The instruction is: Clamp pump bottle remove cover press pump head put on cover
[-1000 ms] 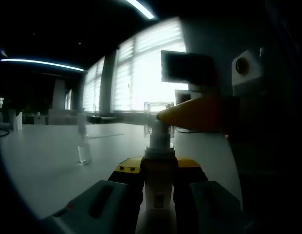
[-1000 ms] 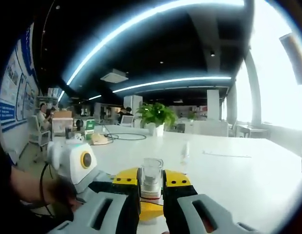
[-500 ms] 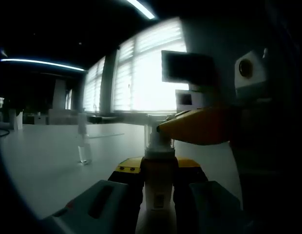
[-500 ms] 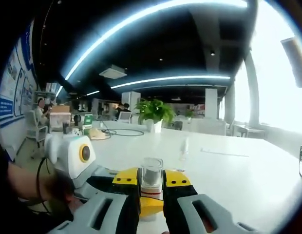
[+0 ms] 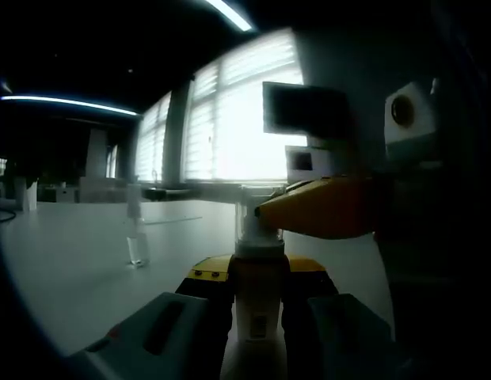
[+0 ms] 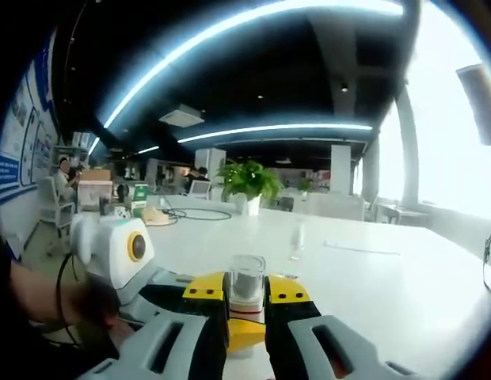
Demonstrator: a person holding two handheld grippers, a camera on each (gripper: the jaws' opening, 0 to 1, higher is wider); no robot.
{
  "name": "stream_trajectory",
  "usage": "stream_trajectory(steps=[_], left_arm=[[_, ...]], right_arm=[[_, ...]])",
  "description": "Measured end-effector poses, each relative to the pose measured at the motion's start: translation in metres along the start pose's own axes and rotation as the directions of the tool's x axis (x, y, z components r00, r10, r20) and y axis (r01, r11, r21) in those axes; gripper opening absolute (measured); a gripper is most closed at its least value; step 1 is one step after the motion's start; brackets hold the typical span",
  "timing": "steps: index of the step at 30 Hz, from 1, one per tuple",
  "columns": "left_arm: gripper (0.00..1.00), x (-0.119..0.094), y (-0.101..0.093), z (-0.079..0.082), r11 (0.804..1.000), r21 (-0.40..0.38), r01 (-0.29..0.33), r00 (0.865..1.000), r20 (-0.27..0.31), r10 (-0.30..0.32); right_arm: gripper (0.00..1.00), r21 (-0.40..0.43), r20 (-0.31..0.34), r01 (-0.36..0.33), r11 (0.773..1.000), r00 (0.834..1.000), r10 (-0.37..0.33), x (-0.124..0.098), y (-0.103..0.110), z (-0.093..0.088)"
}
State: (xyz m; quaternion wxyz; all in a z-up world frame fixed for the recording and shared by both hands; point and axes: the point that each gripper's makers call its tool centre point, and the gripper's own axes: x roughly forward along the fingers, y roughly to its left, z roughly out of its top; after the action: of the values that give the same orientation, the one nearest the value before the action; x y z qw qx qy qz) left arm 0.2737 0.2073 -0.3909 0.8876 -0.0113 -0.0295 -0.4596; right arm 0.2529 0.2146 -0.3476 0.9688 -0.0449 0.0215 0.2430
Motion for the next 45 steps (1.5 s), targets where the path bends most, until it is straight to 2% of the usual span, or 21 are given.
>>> stream_trajectory(steps=[7,25,29,34,39,45], left_arm=[[0.14,0.000,0.000,0.000,1.000,0.000,-0.001,1.000,0.000,0.001],[0.14,0.001,0.000,0.000,1.000,0.001,0.000,1.000,-0.001,0.000],[0.14,0.001,0.000,0.000,1.000,0.000,0.000,1.000,-0.001,0.000],[0.14,0.001,0.000,0.000,1.000,-0.001,-0.001,1.000,-0.001,0.001],[0.14,0.001,0.000,0.000,1.000,-0.002,-0.007,1.000,-0.001,0.007],[0.14,0.001,0.002,0.000,1.000,-0.002,-0.011,1.000,-0.001,0.011]], right_arm=[[0.13,-0.013,0.016,-0.014,1.000,1.000,0.014,0.001,0.000,0.001],[0.27,-0.012,0.074,-0.038,0.999,0.997,0.038,0.000,-0.002,0.012],[0.29,-0.037,0.115,-0.057,0.998,0.991,0.061,-0.005,-0.001,0.020],[0.30,-0.032,0.143,-0.052,0.998,0.988,0.056,-0.008,-0.005,0.024],[0.30,-0.028,0.156,-0.039,0.999,0.987,0.043,-0.014,-0.016,0.027],[0.30,-0.010,0.177,0.015,1.000,0.984,-0.013,-0.025,-0.044,0.029]])
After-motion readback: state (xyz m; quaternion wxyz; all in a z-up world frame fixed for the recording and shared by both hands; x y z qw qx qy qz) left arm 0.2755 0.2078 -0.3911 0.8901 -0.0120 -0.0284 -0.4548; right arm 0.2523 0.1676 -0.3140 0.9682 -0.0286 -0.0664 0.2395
